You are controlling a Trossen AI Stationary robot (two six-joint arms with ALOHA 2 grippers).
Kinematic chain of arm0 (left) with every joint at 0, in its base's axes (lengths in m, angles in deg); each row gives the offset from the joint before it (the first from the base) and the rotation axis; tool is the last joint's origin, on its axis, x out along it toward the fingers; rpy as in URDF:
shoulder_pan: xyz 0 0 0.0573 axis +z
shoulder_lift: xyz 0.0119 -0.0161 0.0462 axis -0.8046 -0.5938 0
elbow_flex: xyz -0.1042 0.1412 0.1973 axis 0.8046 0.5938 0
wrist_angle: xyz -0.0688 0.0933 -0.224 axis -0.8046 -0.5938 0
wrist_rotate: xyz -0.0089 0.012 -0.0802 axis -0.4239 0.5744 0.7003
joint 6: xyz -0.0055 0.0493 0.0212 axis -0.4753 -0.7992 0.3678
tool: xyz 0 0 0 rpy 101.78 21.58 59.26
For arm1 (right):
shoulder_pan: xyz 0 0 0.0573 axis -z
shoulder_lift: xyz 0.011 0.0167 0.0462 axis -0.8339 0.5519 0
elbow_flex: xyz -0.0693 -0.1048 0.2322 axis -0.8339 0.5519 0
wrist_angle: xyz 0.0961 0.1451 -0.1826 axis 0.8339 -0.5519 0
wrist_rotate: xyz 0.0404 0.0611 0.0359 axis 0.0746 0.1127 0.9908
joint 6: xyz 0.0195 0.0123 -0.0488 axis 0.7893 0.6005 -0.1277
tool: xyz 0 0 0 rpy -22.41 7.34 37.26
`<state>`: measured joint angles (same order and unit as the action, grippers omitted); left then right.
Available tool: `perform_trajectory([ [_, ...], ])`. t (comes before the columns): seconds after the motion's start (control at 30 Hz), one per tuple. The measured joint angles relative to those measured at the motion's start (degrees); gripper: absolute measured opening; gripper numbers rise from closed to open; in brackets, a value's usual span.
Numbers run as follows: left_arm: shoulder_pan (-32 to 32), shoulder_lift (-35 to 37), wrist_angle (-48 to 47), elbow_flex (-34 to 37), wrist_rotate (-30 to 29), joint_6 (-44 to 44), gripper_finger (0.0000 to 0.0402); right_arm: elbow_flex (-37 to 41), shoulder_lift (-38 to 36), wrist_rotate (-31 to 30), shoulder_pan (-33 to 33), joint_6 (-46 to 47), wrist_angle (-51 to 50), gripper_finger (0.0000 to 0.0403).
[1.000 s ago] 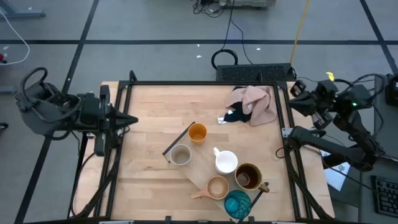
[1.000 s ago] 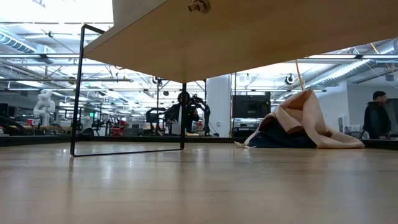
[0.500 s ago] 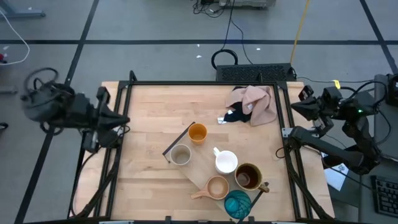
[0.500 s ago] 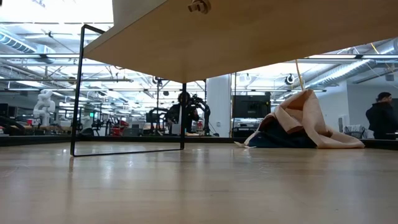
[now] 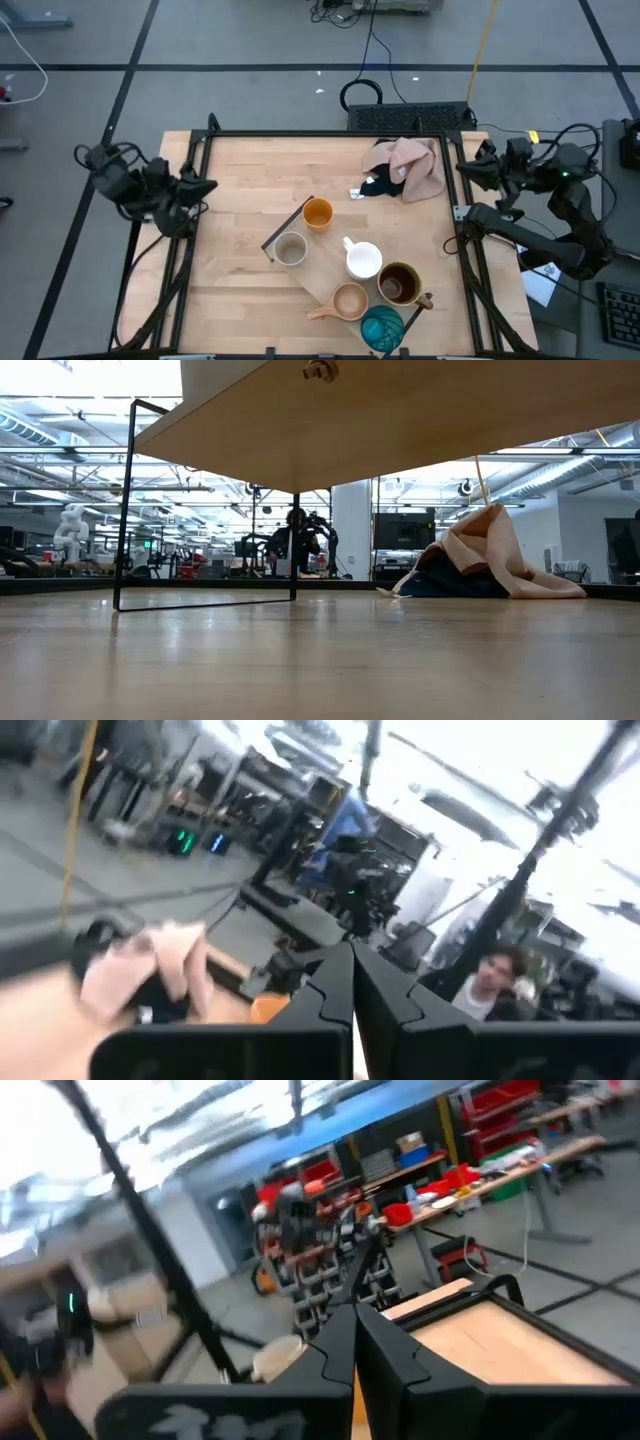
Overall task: Stack small to large cups/mugs on shelf
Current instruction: Return to Home Position
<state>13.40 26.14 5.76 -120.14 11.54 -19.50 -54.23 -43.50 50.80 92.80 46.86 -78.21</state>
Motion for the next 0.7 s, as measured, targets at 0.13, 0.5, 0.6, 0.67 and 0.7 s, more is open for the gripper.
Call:
perform_trajectory([
  [0.13,-0.06,3.83,-1.06,4.81,0.8,7.96,0.0003,-0.02,-0.02,-1.24,0.0,7.62,0.43,0.0],
  [0.5,0.04,2.84,-7.24,10.92,5.02,0.48,0.0032,7.45,0.14,6.81,-0.02,7.22,0.08,0.0],
  [0.6,0.23,2.84,-3.58,13.65,13.87,-6.44,0.0031,13.1,0.24,10.97,-0.04,6.1,6.19,0.0],
  [0.67,0.91,3.22,0.14,16.0,19.54,-9.23,0.0031,16.99,0.22,13.3,-0.04,5.79,14.64,0.0],
  [0.7,1.44,3.32,2.34,17.31,22.1,-10.52,0.0031,18.81,0.13,13.79,-0.02,5.32,19.9,0.0],
])
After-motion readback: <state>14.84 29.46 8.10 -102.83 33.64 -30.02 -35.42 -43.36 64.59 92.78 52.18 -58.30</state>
